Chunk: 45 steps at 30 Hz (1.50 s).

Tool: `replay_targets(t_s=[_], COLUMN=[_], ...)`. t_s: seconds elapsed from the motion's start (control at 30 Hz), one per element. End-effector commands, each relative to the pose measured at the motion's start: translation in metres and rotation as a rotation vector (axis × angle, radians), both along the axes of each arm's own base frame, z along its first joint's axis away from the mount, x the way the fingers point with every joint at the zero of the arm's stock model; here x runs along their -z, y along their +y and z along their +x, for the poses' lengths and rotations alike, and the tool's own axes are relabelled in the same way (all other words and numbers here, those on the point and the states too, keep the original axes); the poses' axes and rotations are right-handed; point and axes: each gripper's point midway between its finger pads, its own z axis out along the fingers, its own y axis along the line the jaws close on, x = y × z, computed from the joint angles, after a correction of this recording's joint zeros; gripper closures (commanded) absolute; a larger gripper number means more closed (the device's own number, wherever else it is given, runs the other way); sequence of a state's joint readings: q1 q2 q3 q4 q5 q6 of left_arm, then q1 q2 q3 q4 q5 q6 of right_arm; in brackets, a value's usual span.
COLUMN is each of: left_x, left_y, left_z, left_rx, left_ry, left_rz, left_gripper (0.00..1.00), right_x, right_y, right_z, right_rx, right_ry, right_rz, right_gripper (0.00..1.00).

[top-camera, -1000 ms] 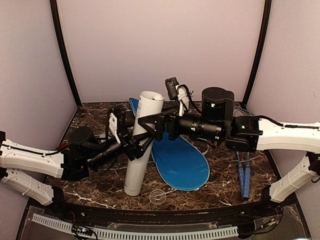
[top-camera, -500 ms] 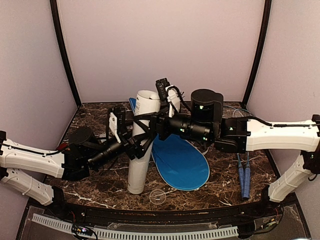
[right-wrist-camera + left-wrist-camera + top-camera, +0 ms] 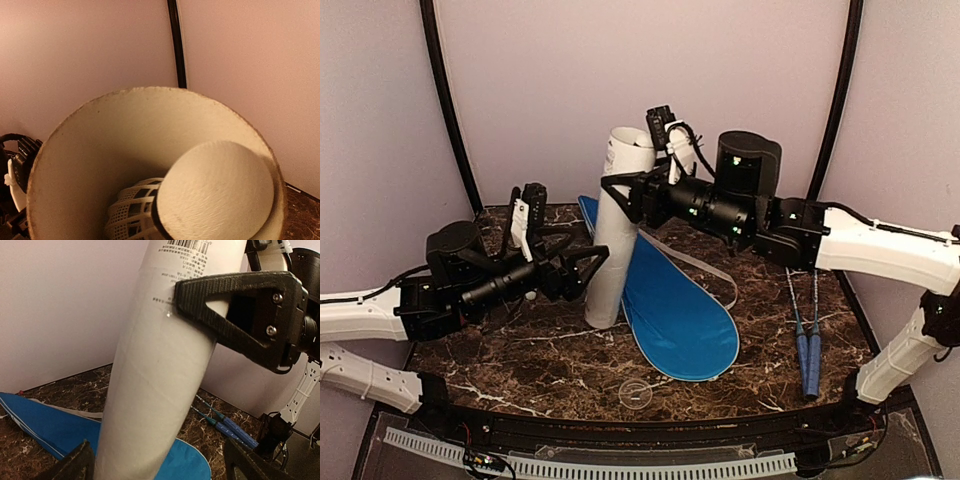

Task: Pack up the badminton gear
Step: Pick up the shuttlecock from the center of the board.

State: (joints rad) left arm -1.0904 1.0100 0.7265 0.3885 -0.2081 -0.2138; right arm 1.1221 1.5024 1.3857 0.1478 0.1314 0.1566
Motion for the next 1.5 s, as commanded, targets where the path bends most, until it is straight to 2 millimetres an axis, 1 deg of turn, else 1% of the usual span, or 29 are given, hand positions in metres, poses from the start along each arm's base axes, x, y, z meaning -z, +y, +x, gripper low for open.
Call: replay_targets(t_s=[0.0,0.07,0.13,0.2,0.3,0.33,0.37,0.47,0.57,0.67,0.77,0.9,1.0,1.07,1.23,1.33,1.47], left_x=[0.047,0.067,0.089,0.111,0.145,0.156,0.167,0.192,0.203,0.217,0.23,0.254,0.265,0.268,0.273,0.28,0.285], left_y=[0.034,0.053,0.074,0.095,0.126,0.133,0.148,0.167,0.18,0.188,0.189,0.193,0.195,0.199,0.195,0.198,0.201], left_z=[0.016,0.029,0.041,0.053,0.071,0.076,0.086,0.101,0.114,0.125,0.133,0.138,0.141,0.145,0.155,0.161,0.166], left_rx=[-0.103,-0.166,-0.232,-0.308,-0.42,-0.441,-0.494,-0.582,-0.669,-0.698,-0.698,-0.721,-0.736,-0.751,-0.728,-0.731,-0.733], left_ry=[0.214,0.308,0.391,0.466,0.573,0.604,0.642,0.705,0.702,0.729,0.758,0.814,0.827,0.822,0.812,0.818,0.823], left_rz=[0.145,0.153,0.16,0.165,0.166,0.167,0.158,0.192,0.235,0.249,0.273,0.32,0.342,0.344,0.36,0.383,0.39], left_gripper=[0.08,0.08,0.09,0.1,0.13,0.14,0.16,0.24,0.27,0.27,0.28,0.29,0.33,0.34,0.38,0.4,0.48], right_x=[-0.044,-0.039,-0.032,-0.028,-0.019,-0.015,-0.012,-0.005,-0.003,-0.005,-0.005,-0.003,-0.001,0.0,-0.001,-0.001,0.0], right_y=[-0.045,-0.059,-0.073,-0.086,-0.1,-0.103,-0.105,-0.111,-0.117,-0.12,-0.121,-0.119,-0.117,-0.116,-0.115,-0.115,-0.114], right_z=[0.024,0.028,0.031,0.031,0.027,0.025,0.024,0.018,0.014,0.012,0.011,0.011,0.011,0.011,0.011,0.011,0.011], right_rx=[0.106,0.129,0.154,0.174,0.186,0.186,0.186,0.179,0.178,0.18,0.179,0.169,0.163,0.16,0.157,0.155,0.155], right_ry=[-0.07,-0.062,-0.114,-0.113,-0.1,-0.093,-0.084,-0.061,-0.054,-0.056,-0.057,-0.056,-0.055,-0.054,-0.057,-0.058,-0.055], right_rz=[0.059,0.04,-0.029,-0.053,-0.076,-0.081,-0.084,-0.078,-0.066,-0.06,-0.064,-0.069,-0.072,-0.074,-0.076,-0.076,-0.079], right_gripper=[0.46,0.46,0.49,0.5,0.5,0.5,0.5,0.5,0.51,0.51,0.51,0.51,0.51,0.51,0.51,0.51,0.51])
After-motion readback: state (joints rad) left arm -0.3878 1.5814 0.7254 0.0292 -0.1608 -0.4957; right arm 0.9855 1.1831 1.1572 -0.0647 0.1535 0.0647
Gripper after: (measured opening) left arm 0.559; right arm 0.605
